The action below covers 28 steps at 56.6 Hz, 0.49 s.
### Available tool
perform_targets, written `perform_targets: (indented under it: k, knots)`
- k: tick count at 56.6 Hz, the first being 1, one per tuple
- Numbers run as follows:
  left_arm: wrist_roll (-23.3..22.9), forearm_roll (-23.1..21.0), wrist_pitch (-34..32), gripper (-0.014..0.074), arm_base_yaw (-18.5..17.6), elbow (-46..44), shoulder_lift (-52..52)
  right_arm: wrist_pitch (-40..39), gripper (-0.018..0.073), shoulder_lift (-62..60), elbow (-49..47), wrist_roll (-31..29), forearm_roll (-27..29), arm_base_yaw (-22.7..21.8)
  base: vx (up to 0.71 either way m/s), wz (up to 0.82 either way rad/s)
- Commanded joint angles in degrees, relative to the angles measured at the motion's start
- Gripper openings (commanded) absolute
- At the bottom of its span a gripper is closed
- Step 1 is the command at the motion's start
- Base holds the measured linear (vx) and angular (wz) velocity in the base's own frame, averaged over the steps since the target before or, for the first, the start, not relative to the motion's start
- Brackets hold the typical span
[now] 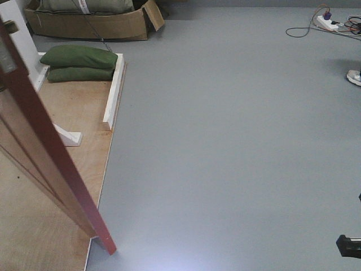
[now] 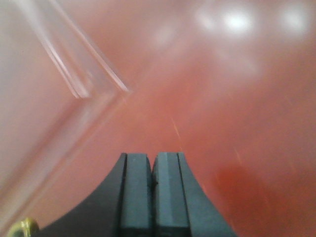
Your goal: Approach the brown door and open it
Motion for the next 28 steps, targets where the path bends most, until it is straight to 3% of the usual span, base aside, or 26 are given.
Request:
perform_targets:
  k: [1,10,17,28]
  knots:
    - [1.36,-0.84,-4.52,-0.0003,-4.8,-2.2,0.52,-4.68,0.0,-0.77,0.35,-0.31,-0.35,-0.39,0.0,0.0]
    - [2.72,-0.74,-5.28,-0.0003,-10.96,-6.98,4.43,-4.68,0.0,-0.77,0.35,-0.31,-0.35,-0.39,0.0,0.0]
    - [8.0,-0.81,-4.31,-0.0003,-14.9,-14.31,9.3,-4.68,0.0,-0.77,0.35,-0.31,-0.35,-0.39,0.0,0.0]
    - [9.13,-0.86,-3.94,-0.0003,-18.04,-22.15,17.58,-4.68,0.0,-0.77,0.35,-0.31,-0.35,-0.39,0.0,0.0]
